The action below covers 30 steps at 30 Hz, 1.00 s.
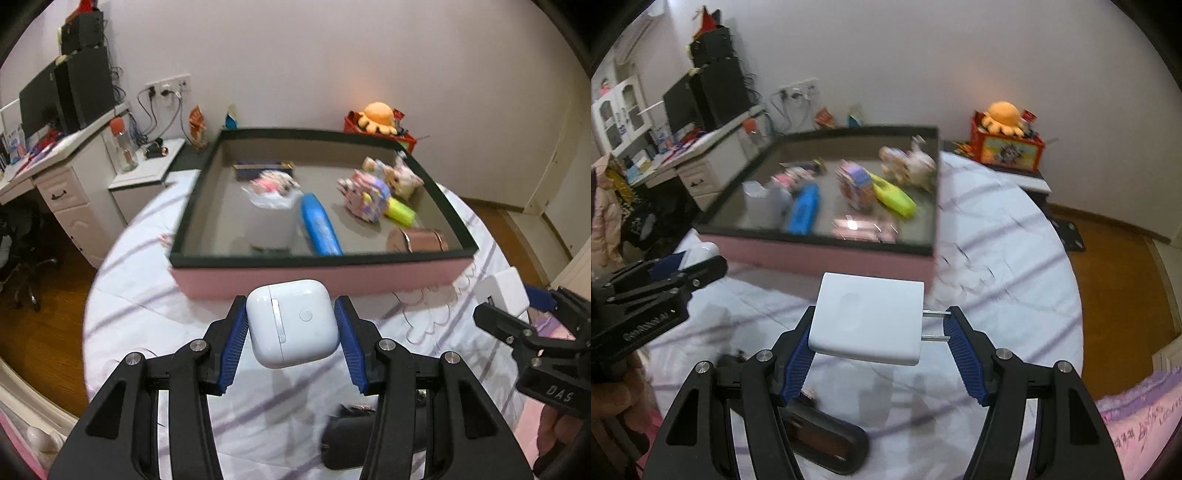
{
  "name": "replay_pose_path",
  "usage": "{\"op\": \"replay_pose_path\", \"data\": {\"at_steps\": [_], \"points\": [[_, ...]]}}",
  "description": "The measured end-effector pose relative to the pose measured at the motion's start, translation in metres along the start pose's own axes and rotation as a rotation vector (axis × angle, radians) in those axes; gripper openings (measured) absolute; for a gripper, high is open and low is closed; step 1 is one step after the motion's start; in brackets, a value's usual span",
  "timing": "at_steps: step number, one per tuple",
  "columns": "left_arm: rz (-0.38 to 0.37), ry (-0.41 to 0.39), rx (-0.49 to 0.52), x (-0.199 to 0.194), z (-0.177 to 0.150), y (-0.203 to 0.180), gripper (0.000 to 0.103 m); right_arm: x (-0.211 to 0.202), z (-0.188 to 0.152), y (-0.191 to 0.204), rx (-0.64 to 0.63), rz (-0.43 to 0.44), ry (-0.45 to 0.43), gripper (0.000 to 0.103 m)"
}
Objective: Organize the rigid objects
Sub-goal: 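Carry the earbud case and charger into the box and release both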
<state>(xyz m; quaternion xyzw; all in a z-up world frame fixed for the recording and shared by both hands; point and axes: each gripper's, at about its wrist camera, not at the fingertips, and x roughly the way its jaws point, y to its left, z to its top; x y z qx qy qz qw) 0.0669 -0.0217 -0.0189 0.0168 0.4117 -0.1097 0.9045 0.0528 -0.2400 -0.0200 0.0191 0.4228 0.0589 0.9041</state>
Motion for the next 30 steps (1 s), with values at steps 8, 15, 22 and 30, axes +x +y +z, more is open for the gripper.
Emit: {"op": "replay_pose_path", "data": {"at_steps": [8, 15, 22, 30], "points": [[0.012, -0.098, -0.012, -0.018, 0.066, 0.026, 0.048, -0.010, 0.072, 0.017, -0.071, 0.021, -0.089, 0.068], [-0.016, -0.080, -0.002, 0.018, 0.117, 0.028, 0.048, 0.029, 0.126, 0.013, -0.072, 0.023, -0.052, 0.069], [-0.022, 0.022, 0.017, 0.082, 0.136, 0.023, 0.048, 0.088, 0.127, 0.010, -0.084, -0.002, 0.071, 0.069], [-0.039, 0.116, 0.062, 0.121, 0.131, 0.005, 0.051, 0.117, 0.118, 0.012, -0.101, -0.016, 0.135, 0.070]]}}
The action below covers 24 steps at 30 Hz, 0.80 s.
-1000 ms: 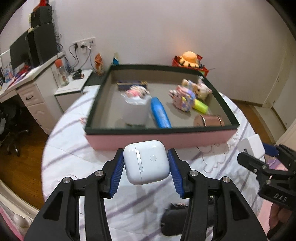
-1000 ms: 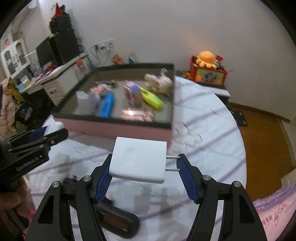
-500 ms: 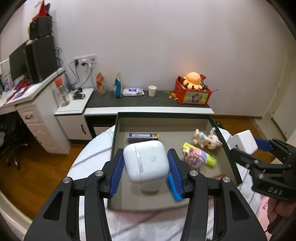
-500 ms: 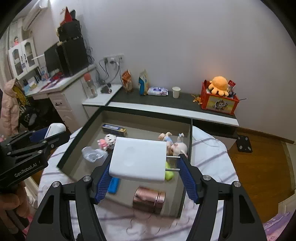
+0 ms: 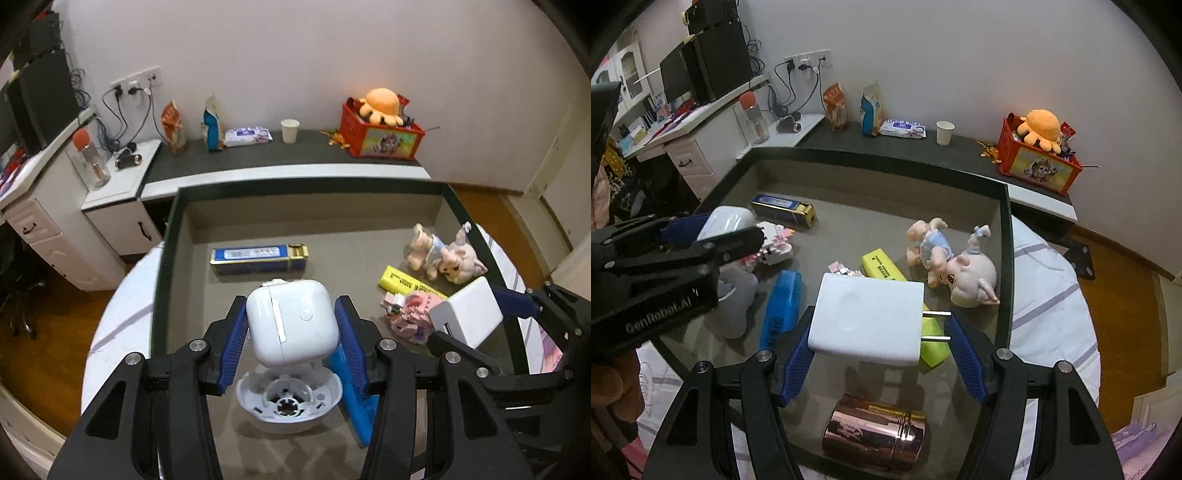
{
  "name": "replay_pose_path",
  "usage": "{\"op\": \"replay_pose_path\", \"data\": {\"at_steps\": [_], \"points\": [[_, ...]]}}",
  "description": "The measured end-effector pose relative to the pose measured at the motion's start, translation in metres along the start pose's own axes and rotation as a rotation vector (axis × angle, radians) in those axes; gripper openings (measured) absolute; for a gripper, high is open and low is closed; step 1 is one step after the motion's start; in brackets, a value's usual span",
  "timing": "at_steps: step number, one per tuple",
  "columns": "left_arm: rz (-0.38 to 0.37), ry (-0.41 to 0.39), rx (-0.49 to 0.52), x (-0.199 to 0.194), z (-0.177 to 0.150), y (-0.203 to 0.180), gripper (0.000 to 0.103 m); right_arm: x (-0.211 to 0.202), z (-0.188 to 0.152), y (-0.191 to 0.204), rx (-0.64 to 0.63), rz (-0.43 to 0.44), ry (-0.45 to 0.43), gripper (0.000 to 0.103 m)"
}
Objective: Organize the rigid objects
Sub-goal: 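Carry the earbud case and charger into the box and release both, then withdraw both grippers from the box toward the black remote control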
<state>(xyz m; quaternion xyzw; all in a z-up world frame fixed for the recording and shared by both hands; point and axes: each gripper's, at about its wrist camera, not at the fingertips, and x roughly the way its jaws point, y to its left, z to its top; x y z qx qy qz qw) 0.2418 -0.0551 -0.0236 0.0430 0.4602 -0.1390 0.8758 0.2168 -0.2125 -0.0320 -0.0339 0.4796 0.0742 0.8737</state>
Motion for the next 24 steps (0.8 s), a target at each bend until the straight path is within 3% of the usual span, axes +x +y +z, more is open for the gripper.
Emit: {"op": "replay_pose_path", "data": {"at_steps": [1, 2, 3, 4, 15, 24], "points": [[0.004, 0.000, 0.006, 0.000, 0.000, -0.001, 0.056, 0.002, -0.001, 0.001, -0.006, -0.005, 0.008, 0.074], [0.009, -0.005, 0.011, -0.001, -0.001, -0.002, 0.073, 0.002, -0.001, 0.001, -0.010, -0.009, 0.011, 0.083], [0.014, -0.016, 0.013, -0.003, -0.001, -0.003, 0.092, 0.001, -0.003, 0.003, -0.018, -0.015, 0.007, 0.083], [0.016, -0.035, 0.013, -0.008, -0.001, -0.003, 0.097, -0.001, -0.005, 0.005, -0.027, -0.015, 0.005, 0.083], [0.095, -0.198, -0.015, -0.086, -0.031, 0.005, 0.101, -0.056, -0.028, -0.004, 0.042, 0.029, -0.119, 0.083], [0.169, -0.239, -0.025, -0.149, -0.084, -0.010, 0.102, -0.118, -0.083, 0.003, 0.066, 0.082, -0.194, 0.083]]}}
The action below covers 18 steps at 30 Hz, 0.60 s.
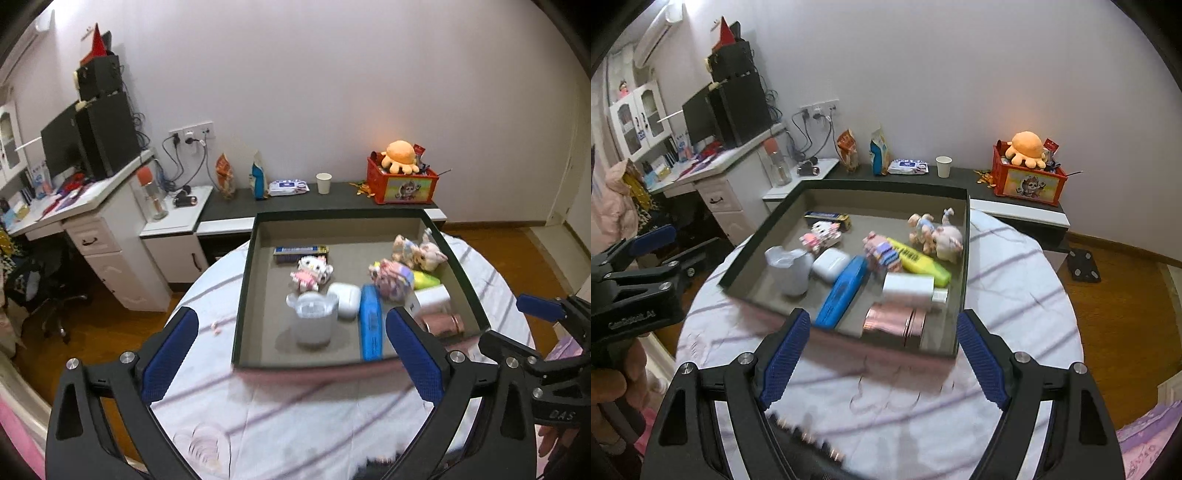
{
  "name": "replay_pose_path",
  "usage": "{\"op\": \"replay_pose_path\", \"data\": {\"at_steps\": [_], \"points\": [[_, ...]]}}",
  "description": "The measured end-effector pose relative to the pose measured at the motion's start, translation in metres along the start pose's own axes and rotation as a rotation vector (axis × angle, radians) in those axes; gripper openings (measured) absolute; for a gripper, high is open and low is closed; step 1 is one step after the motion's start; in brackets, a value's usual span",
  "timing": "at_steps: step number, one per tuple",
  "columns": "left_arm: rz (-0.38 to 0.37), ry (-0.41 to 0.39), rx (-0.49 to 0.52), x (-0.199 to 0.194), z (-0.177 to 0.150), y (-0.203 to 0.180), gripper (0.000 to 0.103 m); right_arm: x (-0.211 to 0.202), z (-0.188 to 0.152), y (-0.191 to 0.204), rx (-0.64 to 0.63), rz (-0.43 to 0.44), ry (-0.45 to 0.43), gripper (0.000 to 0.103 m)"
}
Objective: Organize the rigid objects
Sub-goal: 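Withdraw both grippers from the box toward the black remote control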
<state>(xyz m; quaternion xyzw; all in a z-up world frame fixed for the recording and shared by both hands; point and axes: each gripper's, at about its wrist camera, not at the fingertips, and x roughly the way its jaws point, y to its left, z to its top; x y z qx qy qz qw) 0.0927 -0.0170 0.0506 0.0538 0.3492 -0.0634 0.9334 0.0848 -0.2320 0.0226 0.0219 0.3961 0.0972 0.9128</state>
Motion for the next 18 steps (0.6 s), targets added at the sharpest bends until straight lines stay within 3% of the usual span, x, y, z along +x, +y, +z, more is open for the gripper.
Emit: {"op": "replay_pose_path", "data": {"at_steps": [14, 18], "points": [[0.035, -0.004, -0.026, -0.058, -0.050, -0.009, 0.102, -0.030, -0.073, 0.010, 0.020, 0.056, 0.051, 0.083], [0.027, -0.058, -0.022, -0.081, -0.060, -0.013, 0.102, -0.036, -0.083, 0.013, 0.019, 0.065, 0.054, 0.083]]}}
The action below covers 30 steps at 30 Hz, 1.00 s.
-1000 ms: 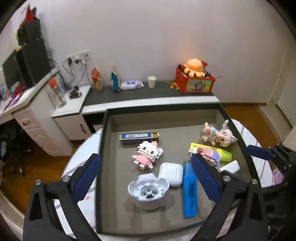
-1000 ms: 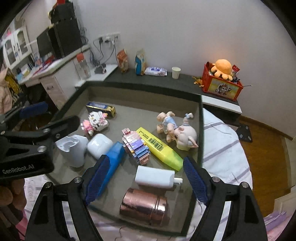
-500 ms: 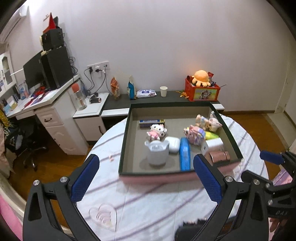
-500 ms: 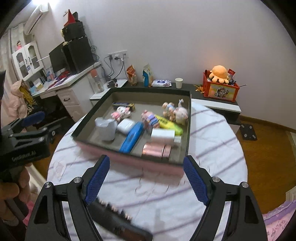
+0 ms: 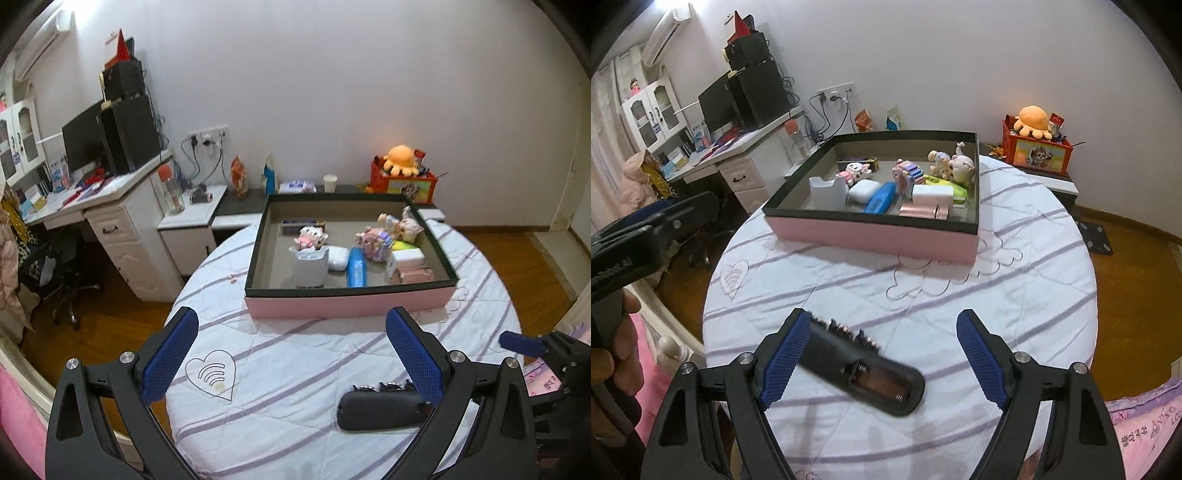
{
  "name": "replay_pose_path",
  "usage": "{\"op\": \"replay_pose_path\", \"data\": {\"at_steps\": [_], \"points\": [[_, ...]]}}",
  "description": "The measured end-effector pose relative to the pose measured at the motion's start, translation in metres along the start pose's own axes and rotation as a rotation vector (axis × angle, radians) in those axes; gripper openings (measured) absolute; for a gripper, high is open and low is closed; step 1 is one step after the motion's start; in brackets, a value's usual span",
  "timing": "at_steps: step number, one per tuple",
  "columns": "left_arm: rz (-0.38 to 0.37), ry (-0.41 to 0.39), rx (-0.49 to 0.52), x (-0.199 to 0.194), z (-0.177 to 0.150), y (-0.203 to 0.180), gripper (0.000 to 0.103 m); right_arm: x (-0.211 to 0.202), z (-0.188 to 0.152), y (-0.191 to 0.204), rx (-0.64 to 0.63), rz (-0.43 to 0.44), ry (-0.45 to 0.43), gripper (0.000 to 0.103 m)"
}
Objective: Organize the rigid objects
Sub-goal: 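Withdraw both grippers from the box toward the black remote control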
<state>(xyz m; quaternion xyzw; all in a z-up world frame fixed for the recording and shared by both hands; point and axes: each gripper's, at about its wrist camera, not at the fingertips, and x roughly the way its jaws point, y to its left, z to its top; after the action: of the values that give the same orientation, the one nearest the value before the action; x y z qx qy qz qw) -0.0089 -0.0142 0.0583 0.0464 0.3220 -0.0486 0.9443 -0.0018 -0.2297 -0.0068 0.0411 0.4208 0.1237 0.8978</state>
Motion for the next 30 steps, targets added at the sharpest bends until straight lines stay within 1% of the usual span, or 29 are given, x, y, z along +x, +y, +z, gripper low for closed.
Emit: {"op": "replay_pose_path", "data": {"at_steps": [3, 5, 8, 13, 16, 19, 21, 25, 28, 30], "points": [[-0.006, -0.058, 0.002, -0.018, -0.004, -0.004, 0.103, -0.002, -0.003, 0.002, 0.001, 0.000, -0.002, 0.083], [-0.014, -0.077, -0.004, -0.024, -0.004, -0.004, 0.103, -0.003, -0.004, 0.002, 0.002, -0.002, -0.003, 0.083], [-0.003, -0.102, -0.005, -0.029, -0.004, -0.006, 0.103, -0.006, -0.005, 0.003, 0.001, -0.002, -0.010, 0.083], [-0.004, -0.093, -0.008, -0.025, -0.004, -0.006, 0.103, -0.005, -0.004, 0.003, -0.001, -0.008, -0.009, 0.083], [-0.004, -0.058, -0.009, -0.016, -0.007, -0.006, 0.103, -0.003, -0.004, 0.003, 0.001, -0.010, -0.004, 0.083], [-0.005, -0.002, -0.015, -0.002, -0.013, -0.004, 0.103, 0.000, -0.003, 0.003, 0.001, -0.013, 0.004, 0.083], [-0.018, 0.057, -0.029, 0.013, -0.019, -0.002, 0.102, 0.004, -0.003, 0.002, 0.003, -0.012, 0.013, 0.083], [-0.031, 0.149, -0.053, 0.039, -0.037, 0.001, 0.102, 0.012, -0.004, 0.001, 0.005, -0.014, 0.032, 0.083], [-0.037, 0.196, -0.058, 0.053, -0.049, 0.002, 0.103, 0.020, -0.007, 0.001, 0.002, -0.020, 0.054, 0.083], [-0.042, 0.210, -0.060, 0.059, -0.055, 0.004, 0.102, 0.027, -0.009, 0.001, -0.003, -0.022, 0.073, 0.083]]}}
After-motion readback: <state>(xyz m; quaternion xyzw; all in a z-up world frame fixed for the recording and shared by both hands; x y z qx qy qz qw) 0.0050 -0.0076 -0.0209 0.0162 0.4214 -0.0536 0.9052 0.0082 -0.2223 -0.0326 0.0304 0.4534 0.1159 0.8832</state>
